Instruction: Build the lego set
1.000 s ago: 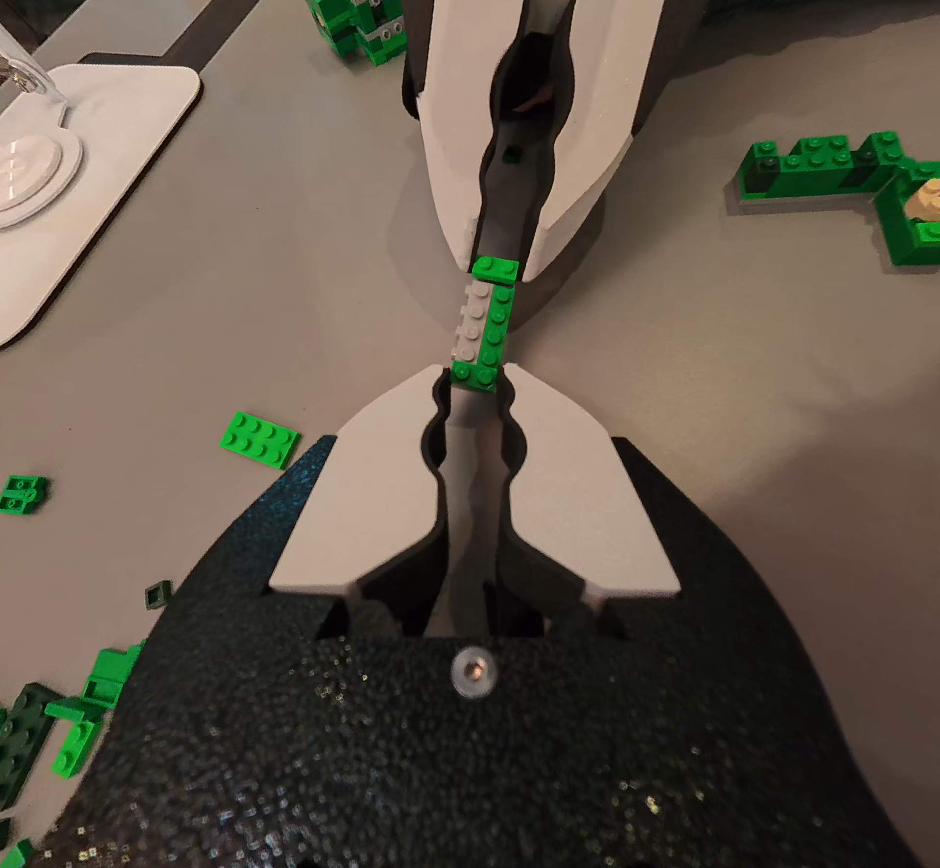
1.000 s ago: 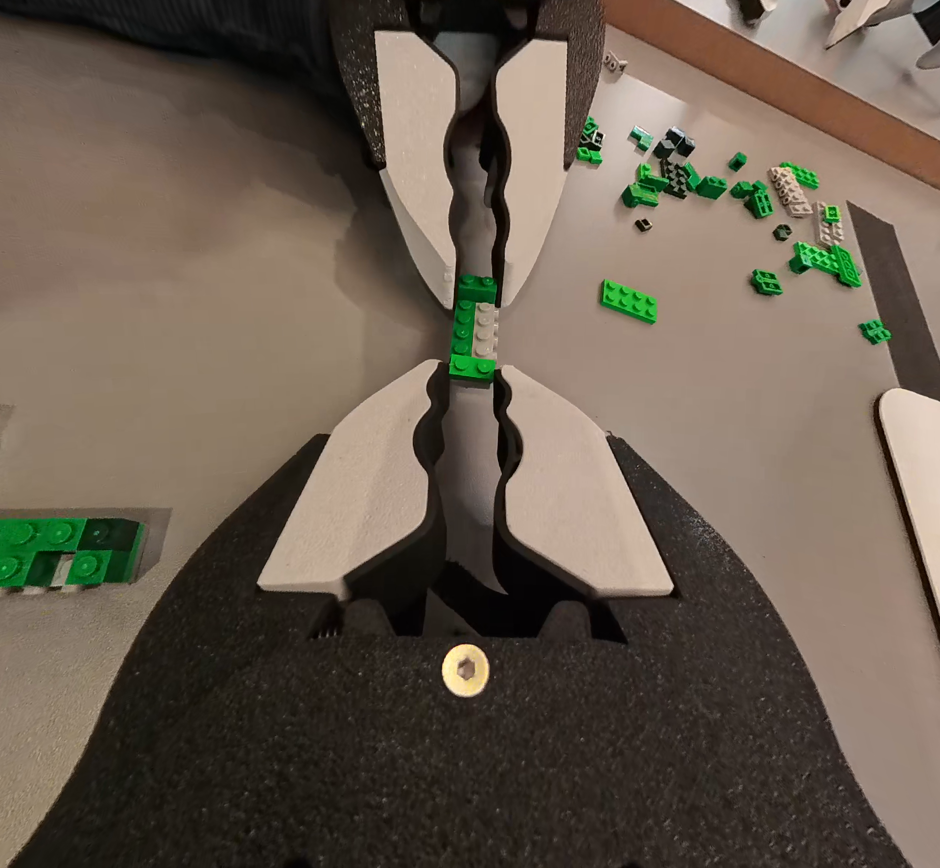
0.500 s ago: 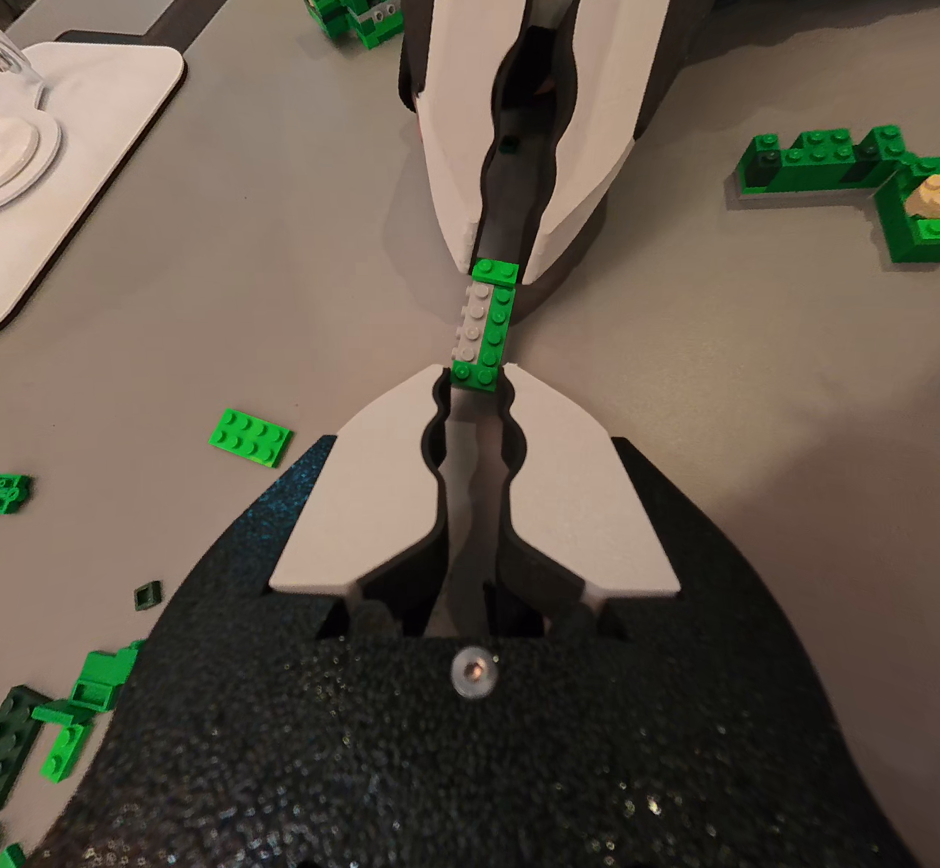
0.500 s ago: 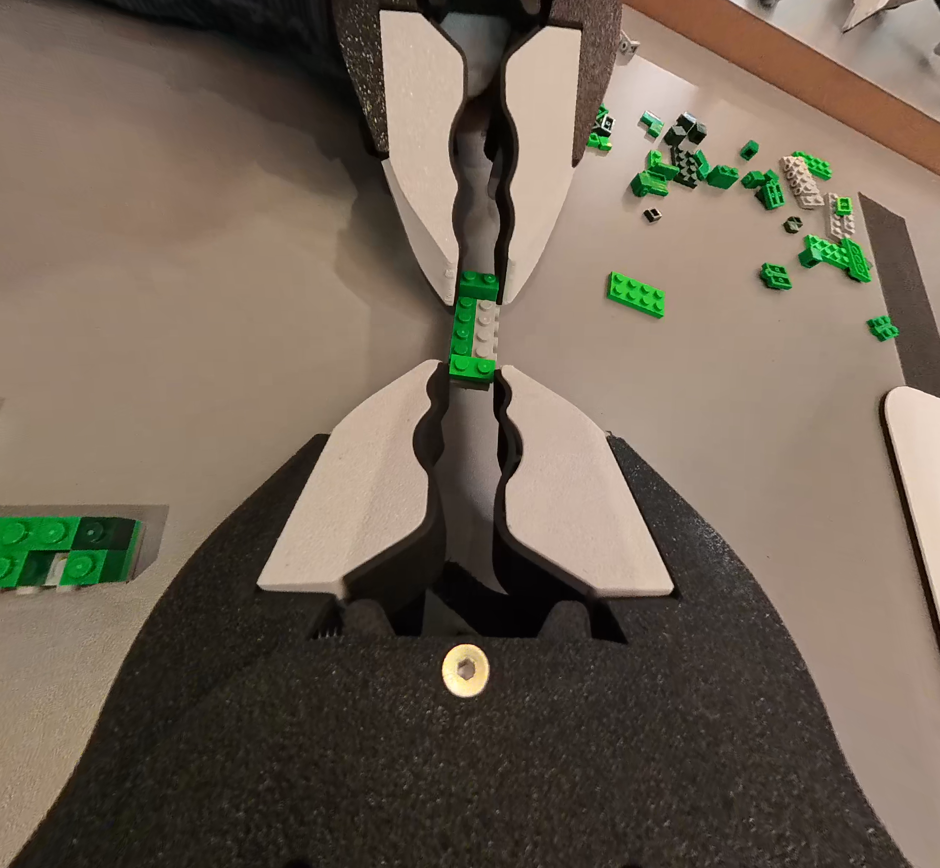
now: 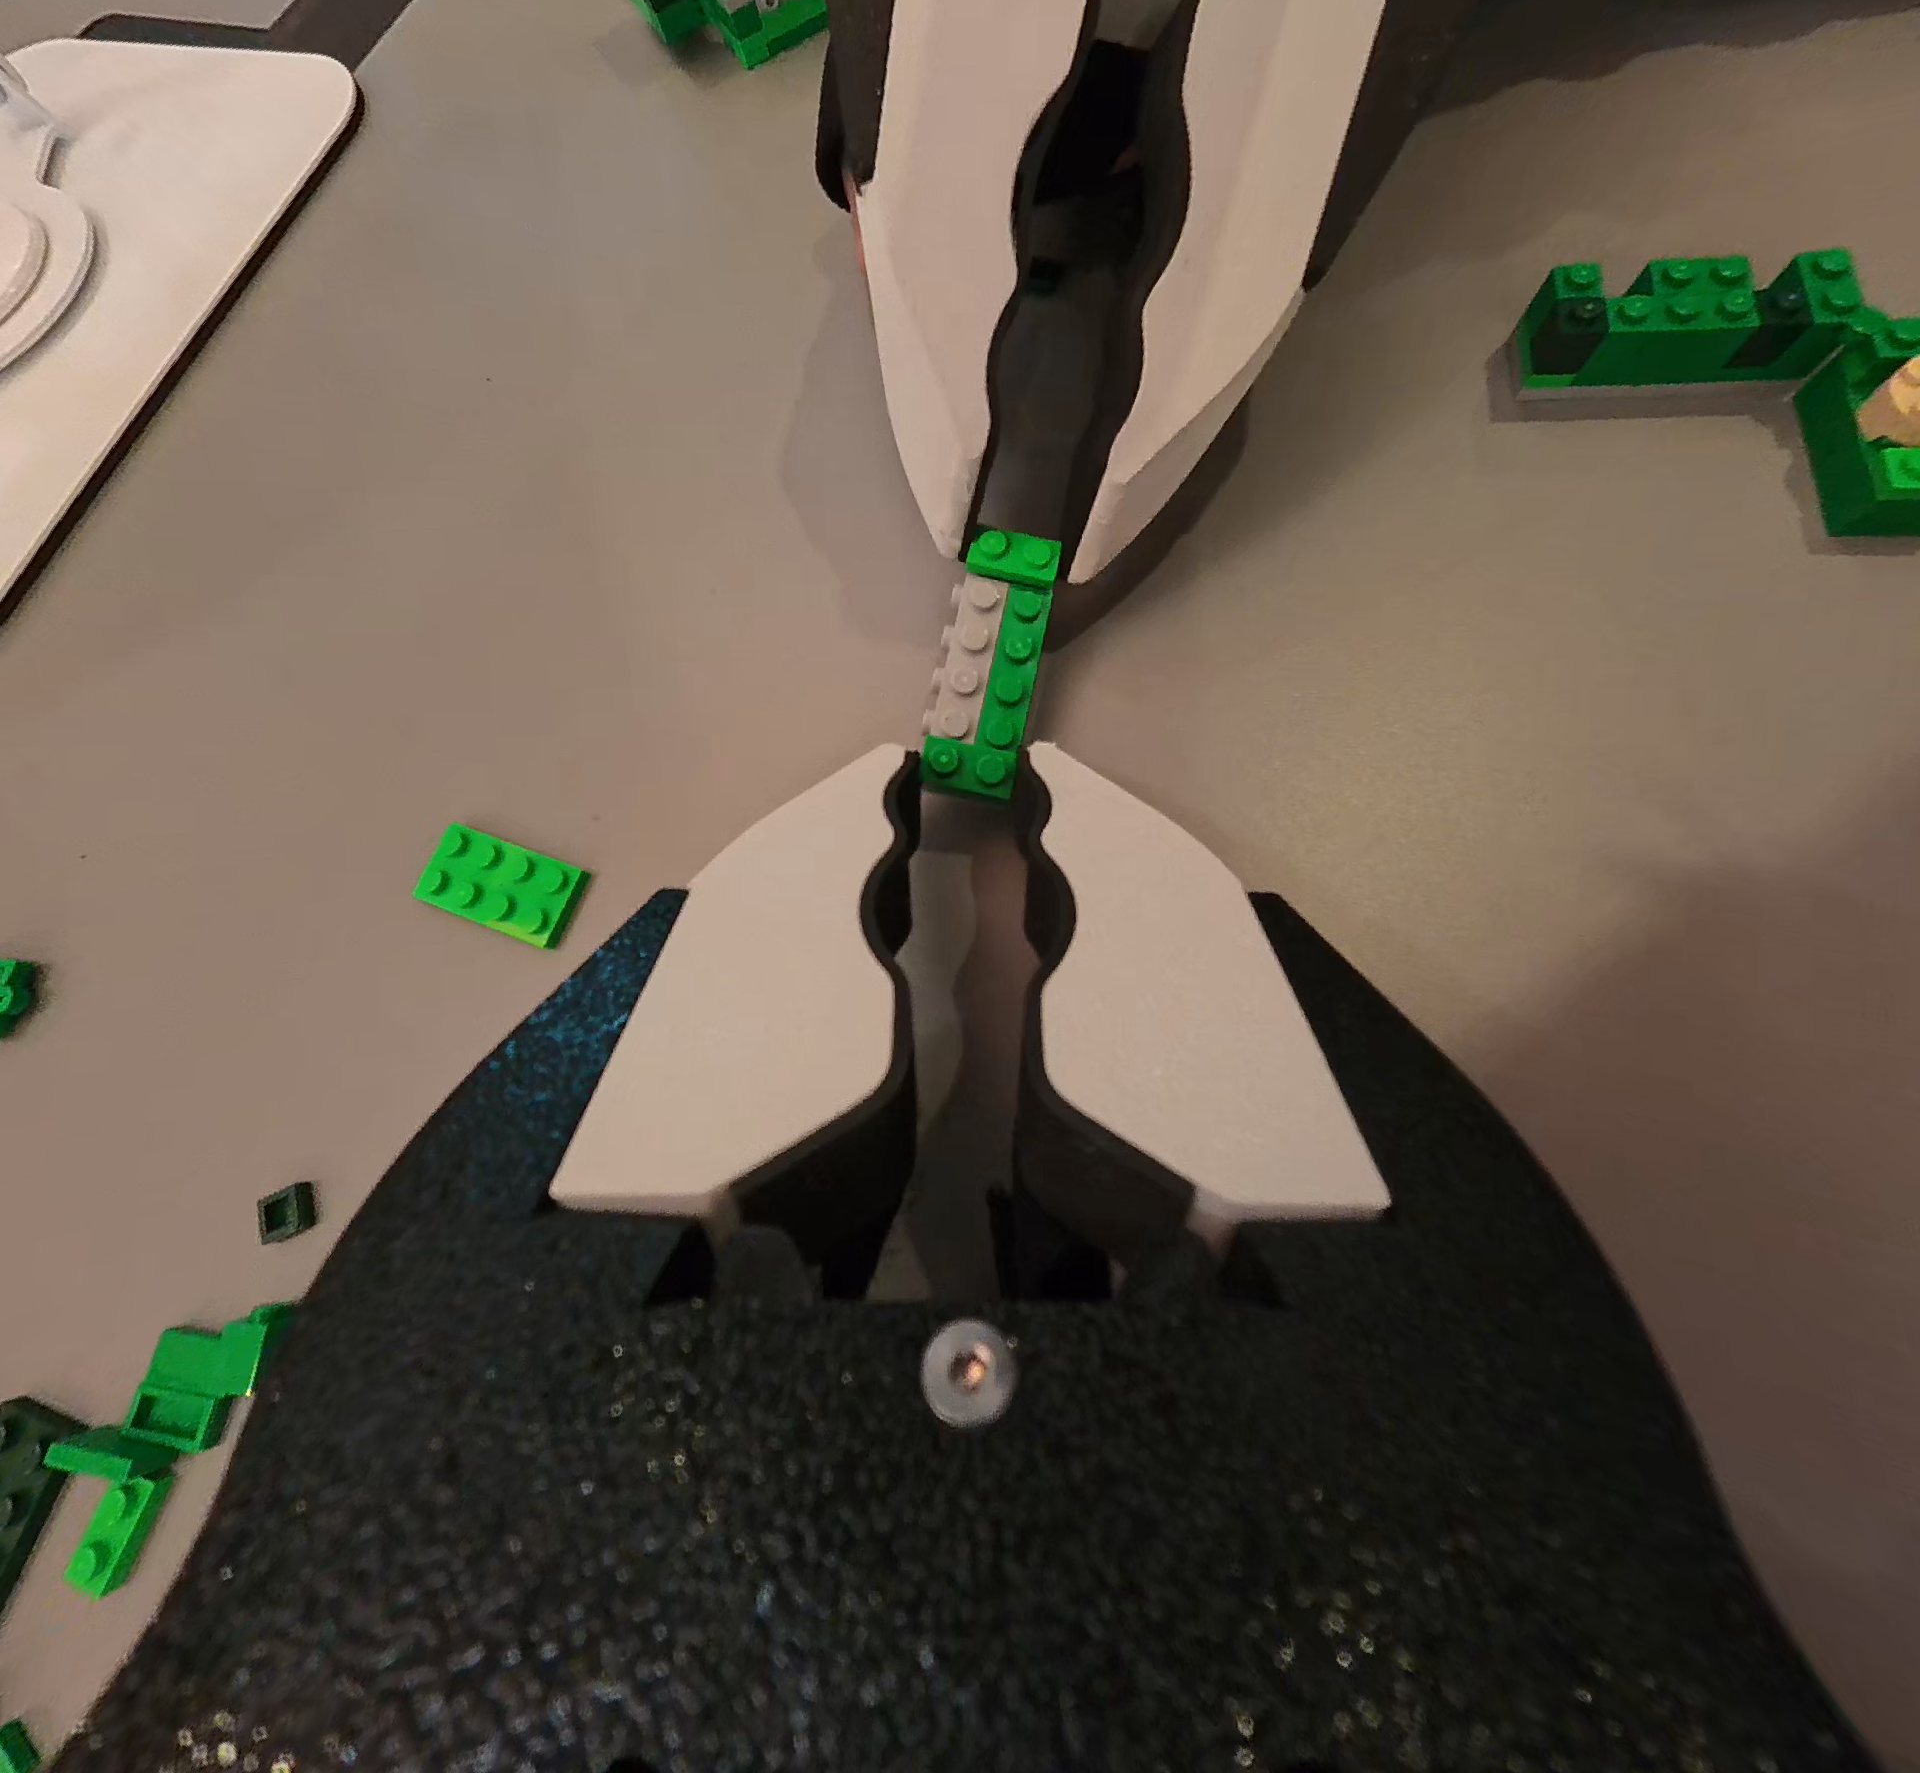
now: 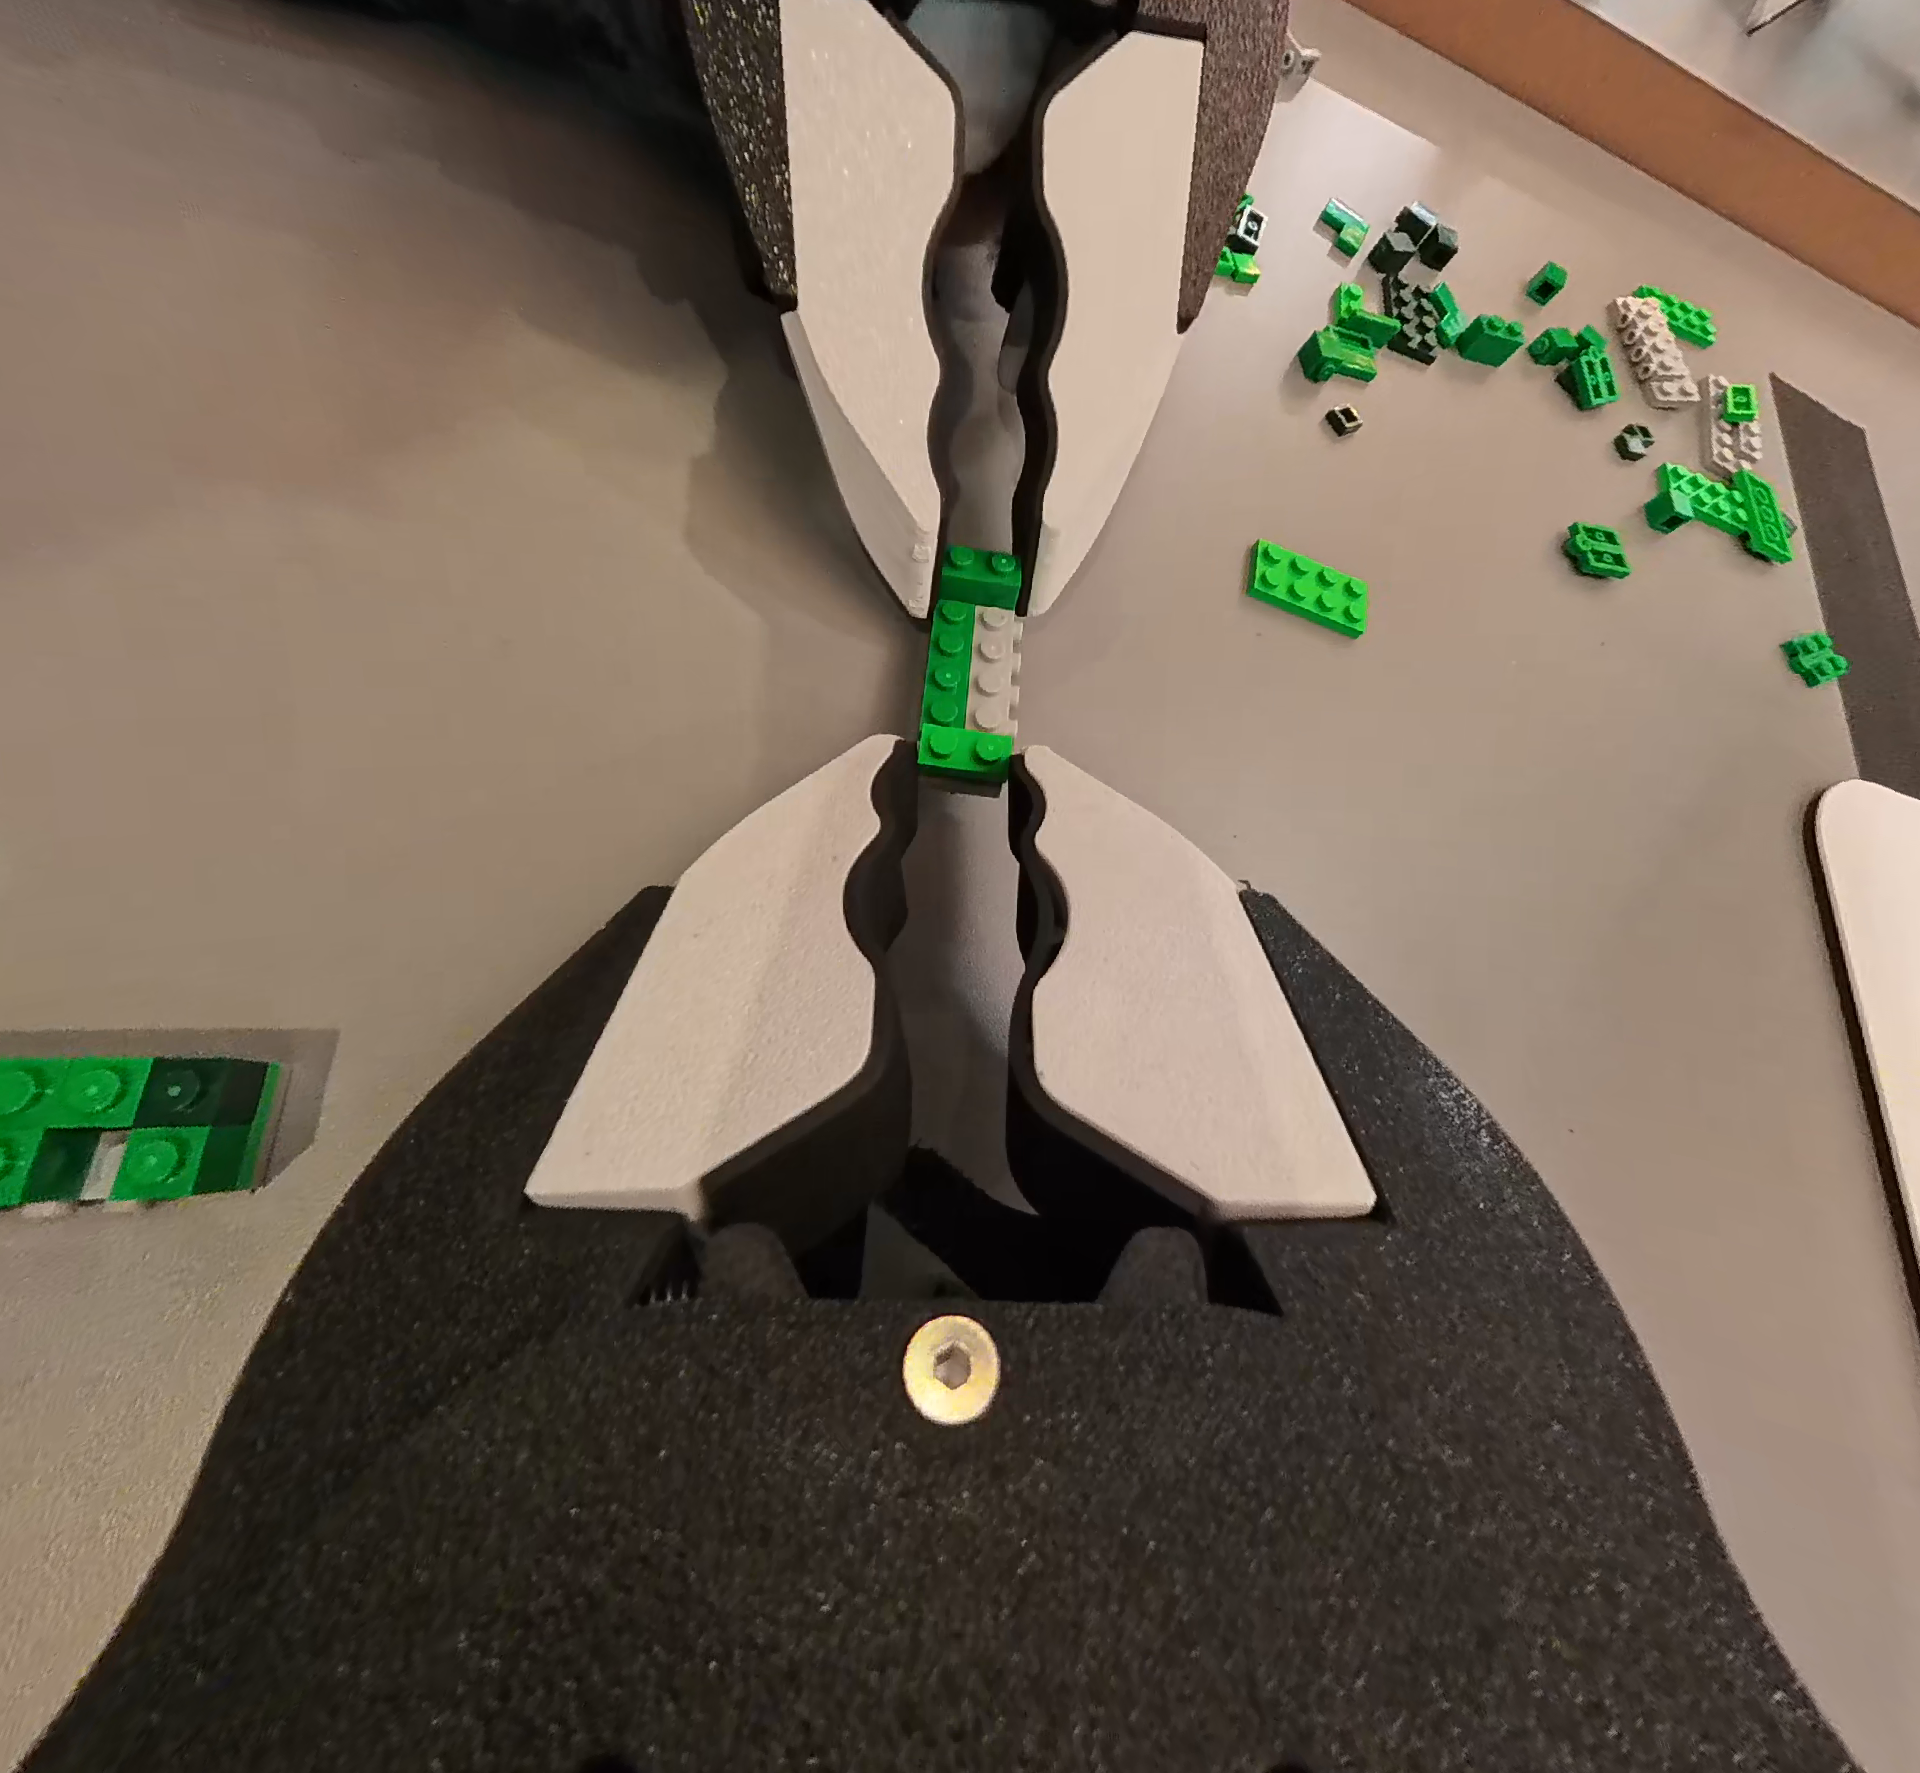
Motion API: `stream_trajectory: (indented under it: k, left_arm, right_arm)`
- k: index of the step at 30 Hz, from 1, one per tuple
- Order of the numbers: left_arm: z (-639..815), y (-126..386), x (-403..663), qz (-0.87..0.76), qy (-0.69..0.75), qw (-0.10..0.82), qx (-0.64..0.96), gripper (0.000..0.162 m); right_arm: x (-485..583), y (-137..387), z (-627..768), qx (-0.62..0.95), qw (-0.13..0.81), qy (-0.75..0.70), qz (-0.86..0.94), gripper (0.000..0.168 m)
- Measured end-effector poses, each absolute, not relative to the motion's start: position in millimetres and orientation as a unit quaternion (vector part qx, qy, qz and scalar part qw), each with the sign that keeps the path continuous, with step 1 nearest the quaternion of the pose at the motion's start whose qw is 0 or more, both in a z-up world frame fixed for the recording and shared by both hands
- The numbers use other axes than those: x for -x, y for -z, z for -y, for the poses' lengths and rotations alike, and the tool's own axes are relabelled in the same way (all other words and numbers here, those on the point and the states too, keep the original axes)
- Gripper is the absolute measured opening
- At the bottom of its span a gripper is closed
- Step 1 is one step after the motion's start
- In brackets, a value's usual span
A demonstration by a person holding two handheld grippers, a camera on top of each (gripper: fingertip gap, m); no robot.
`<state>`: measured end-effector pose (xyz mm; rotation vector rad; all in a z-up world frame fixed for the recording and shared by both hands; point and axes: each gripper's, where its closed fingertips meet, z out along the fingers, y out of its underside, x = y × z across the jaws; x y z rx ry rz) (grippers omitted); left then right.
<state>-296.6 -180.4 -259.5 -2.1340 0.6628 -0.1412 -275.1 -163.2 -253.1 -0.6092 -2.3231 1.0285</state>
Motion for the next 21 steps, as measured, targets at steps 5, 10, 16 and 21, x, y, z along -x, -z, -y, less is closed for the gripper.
stream_trajectory:
  k: [5, 10, 16, 21]
  left_arm:
    - [180.6, 259.7, 296.3, -0.265, 0.061, 0.435, 0.858, 0.017]
    - [180.6, 259.5, 296.2, -0.264, 0.063, 0.435, 0.858, 0.017]
    - [179.8, 259.0, 298.8, -0.251, 0.065, 0.436, 0.862, 0.017]
    - [178.3, 259.2, 301.4, -0.244, 0.056, 0.437, 0.864, 0.017]
  right_arm:
    - [275.3, 252.6, 163.1, 0.225, 0.263, -0.381, 0.857, 0.017]
    - [275.4, 251.8, 163.1, 0.226, 0.263, -0.383, 0.856, 0.017]
    - [275.1, 248.2, 163.0, 0.226, 0.264, -0.395, 0.85, 0.02]
    - [283.9, 220.9, 149.2, 0.304, 0.254, -0.487, 0.778, 0.023]
